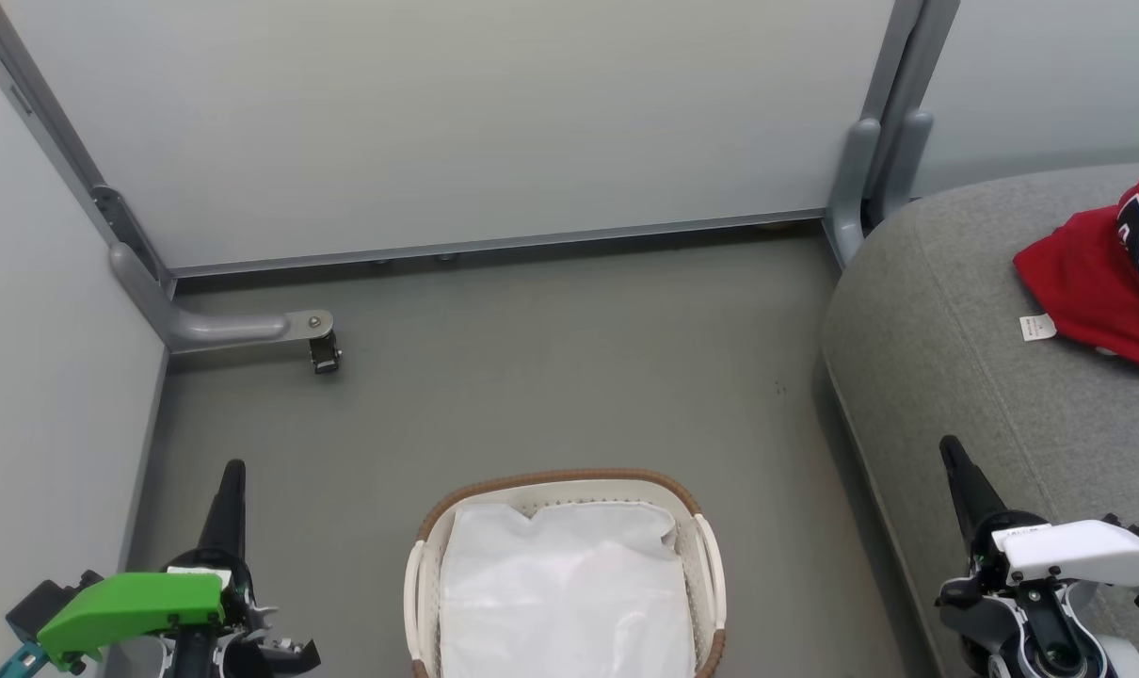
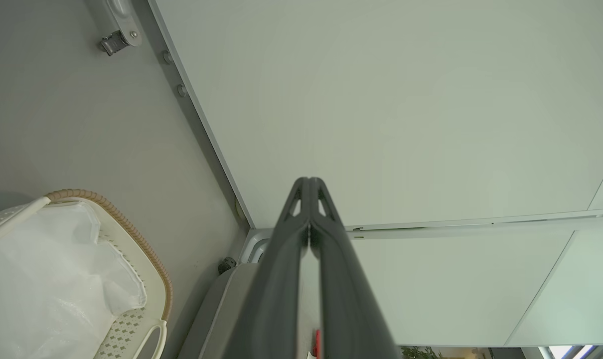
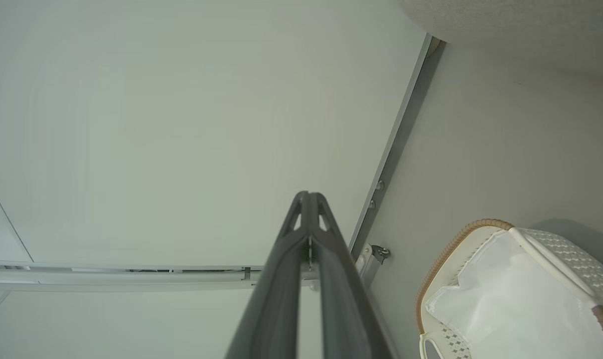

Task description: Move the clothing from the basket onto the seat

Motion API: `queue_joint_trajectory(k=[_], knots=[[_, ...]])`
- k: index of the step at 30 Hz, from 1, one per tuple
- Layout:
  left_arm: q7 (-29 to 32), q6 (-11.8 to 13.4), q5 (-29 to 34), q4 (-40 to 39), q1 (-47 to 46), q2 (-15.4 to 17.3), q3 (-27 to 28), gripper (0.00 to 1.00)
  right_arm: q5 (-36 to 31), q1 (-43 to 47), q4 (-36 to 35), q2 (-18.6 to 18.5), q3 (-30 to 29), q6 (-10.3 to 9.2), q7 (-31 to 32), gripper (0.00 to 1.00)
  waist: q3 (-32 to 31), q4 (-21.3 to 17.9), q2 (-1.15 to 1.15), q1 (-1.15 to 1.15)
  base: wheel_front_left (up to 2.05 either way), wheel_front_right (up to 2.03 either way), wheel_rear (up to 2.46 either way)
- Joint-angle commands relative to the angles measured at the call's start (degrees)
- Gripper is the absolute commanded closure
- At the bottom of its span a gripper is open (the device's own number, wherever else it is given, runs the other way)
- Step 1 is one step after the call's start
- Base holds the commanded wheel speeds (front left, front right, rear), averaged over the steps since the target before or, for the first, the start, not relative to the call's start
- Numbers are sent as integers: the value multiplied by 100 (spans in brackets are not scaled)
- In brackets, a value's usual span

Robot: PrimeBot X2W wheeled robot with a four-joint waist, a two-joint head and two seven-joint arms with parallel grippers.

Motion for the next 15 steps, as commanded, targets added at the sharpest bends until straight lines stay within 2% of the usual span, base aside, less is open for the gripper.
queue_joint_trajectory(k=[1,15], knots=[[45,-52,-120,-38,-154,41,53,100,127,-86,-42,-34,-34,-1,40,100,2,-6,0,0,0,0,0],[200,-95,-608,-39,-219,33,156,100,684,-105,-67,-39,-89,-2,178,100,15,-58,0,0,0,0,0]])
